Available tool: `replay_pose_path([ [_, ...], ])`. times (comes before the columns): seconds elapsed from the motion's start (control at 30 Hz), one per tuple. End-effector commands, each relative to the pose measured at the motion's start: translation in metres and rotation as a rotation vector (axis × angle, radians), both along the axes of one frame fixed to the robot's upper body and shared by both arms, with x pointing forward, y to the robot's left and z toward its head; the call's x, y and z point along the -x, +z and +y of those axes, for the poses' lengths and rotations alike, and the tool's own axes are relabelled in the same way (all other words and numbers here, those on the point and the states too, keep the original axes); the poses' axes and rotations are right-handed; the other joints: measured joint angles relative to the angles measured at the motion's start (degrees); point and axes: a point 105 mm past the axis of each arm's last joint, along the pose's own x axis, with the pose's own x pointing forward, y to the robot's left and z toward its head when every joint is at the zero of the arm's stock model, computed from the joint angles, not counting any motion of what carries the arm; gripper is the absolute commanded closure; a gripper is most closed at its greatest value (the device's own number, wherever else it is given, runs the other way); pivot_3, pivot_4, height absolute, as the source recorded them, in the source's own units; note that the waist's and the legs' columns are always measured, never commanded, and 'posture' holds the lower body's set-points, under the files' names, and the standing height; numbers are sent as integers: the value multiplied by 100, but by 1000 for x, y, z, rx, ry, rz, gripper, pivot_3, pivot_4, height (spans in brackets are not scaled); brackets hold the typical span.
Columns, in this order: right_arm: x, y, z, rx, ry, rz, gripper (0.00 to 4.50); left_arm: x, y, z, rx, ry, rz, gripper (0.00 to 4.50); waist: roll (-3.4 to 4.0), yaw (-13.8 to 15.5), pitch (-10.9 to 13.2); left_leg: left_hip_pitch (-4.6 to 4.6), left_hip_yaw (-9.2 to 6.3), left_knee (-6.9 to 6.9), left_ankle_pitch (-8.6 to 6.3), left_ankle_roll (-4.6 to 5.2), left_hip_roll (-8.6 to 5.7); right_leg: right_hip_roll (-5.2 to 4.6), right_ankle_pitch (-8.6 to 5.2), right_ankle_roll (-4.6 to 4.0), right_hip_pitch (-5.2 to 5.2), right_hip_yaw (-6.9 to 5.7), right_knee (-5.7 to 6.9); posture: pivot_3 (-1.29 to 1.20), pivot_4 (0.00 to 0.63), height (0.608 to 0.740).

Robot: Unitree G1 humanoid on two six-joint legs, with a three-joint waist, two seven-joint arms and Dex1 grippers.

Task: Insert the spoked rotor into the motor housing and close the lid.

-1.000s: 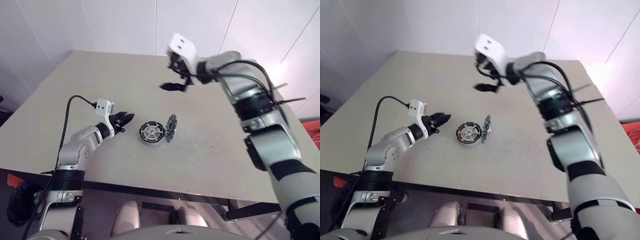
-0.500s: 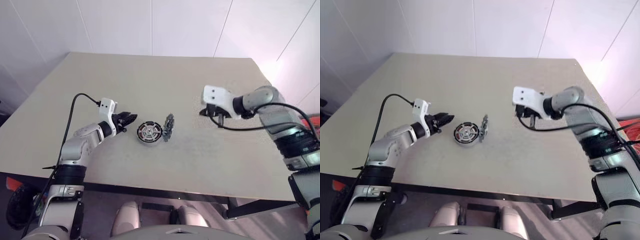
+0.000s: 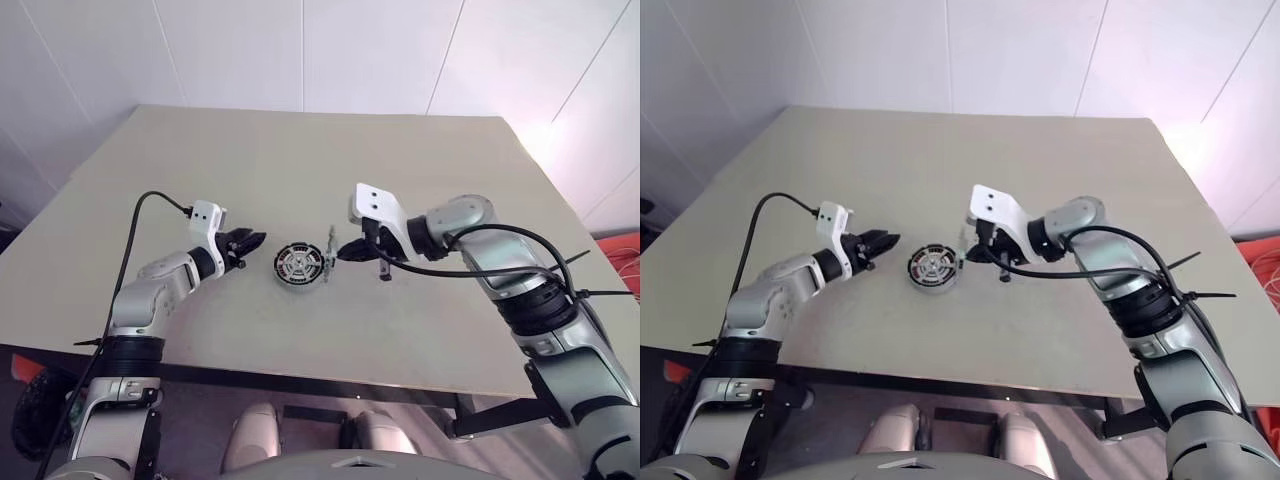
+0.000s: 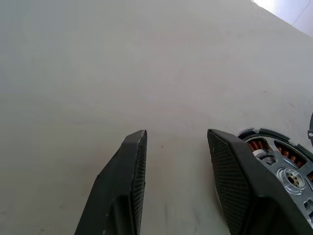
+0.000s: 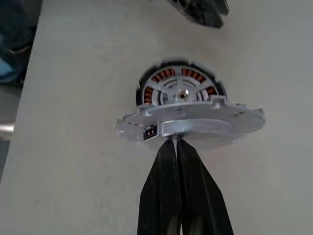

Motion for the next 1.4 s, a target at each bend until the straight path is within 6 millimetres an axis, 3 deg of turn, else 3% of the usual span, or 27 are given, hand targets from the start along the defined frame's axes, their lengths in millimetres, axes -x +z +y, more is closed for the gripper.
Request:
replay_pose_path([
  [0.03, 0, 19, 15, -55, 25, -33, 4465, 0, 17, 4, 2, 6, -57, 2434, 0, 0, 0, 0, 0, 0, 2, -4, 0, 0, 0, 0, 0, 0, 0, 0, 0, 740],
  [0.2, -5, 20, 38, -101, 31, -10, 4465, 0, 17, 6, 0, 21, -58, 2434, 0, -4, 0, -1, 0, -1, 4, -9, 0, 0, 0, 0, -1, 0, 0, 0, 0, 740],
  [0.47, -15, -10, 66, -133, -20, 79, 4465, -1, 22, 15, -12, 44, -75, 2434, -2, -9, 0, -3, 0, -2, 5, -13, 0, 0, 0, 0, -3, 0, 0, 0, 0, 740],
  [0.9, -42, -59, 74, -120, -195, 118, 4465, -1, 25, 13, -16, 41, -84, 2434, -2, -21, -1, 2, 0, -4, 6, -17, 0, -1, 0, 0, -1, 1, 1, 0, 0, 740],
  [1.2, -33, -95, 68, -90, -185, 80, 4465, 0, 24, 8, -11, 23, -78, 2434, -3, -23, -3, 43, 1, -7, 6, -19, 0, -1, 0, 1, 33, 2, -1, 0, 0, 740],
  [1.33, -36, -90, 67, -147, -186, 32, 4465, -1, 24, 6, -9, 17, -77, 2434, -3, -23, -3, 96, 1, -20, 5, -19, -1, -1, -3, 3, 89, 3, -12, 0, 0, 740],
  [1.4, -38, -63, 74, -287, -165, -10, 4465, -2, 24, 3, -6, 7, -77, 2434, -4, -21, -2, 115, 1, -26, -2, -7, -1, -1, -7, 10, 107, 3, -19, 0, 0, 740],
])
